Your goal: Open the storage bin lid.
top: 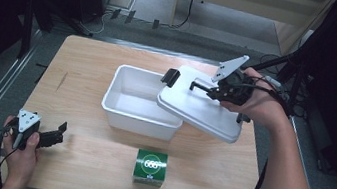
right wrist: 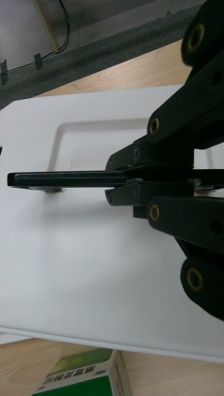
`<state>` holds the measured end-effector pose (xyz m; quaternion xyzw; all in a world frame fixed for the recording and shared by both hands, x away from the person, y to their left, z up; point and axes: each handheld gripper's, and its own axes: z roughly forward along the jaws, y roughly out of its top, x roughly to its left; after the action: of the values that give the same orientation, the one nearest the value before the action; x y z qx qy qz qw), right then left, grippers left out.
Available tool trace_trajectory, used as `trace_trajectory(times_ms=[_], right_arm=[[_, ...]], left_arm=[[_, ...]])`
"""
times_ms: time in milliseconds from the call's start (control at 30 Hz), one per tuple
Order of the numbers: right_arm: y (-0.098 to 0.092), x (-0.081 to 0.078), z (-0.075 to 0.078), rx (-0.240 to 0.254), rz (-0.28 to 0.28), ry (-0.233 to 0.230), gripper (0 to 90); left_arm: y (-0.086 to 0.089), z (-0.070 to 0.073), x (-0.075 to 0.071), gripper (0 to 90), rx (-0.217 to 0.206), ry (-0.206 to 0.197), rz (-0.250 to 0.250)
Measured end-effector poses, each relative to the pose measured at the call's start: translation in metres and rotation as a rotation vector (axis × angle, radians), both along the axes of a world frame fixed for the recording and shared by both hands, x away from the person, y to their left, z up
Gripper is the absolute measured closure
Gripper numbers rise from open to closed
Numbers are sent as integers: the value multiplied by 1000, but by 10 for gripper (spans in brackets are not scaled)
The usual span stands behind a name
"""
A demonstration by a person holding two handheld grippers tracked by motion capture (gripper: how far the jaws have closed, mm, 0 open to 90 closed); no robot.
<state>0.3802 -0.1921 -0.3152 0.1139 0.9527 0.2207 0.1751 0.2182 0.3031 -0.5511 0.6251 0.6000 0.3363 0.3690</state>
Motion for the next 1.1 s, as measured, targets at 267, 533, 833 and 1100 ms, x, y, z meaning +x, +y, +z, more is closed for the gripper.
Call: trace_trajectory(times_ms=[267,533,833,1100], right_arm=[[-33,-11,1,0,-49,-10,850],[-64,-18,-6,16,-107,-9,850],[-84,-22,-28,12,-145,5,850],[-90,-25,-53,12,-160,22,850]], left_arm=[[0,0,0,0,-4,0,-6],[1,0,0,0,-10,-1,-11],[0,0,0,0,-4,2,-10],[1,0,0,0,-8,1,-12]])
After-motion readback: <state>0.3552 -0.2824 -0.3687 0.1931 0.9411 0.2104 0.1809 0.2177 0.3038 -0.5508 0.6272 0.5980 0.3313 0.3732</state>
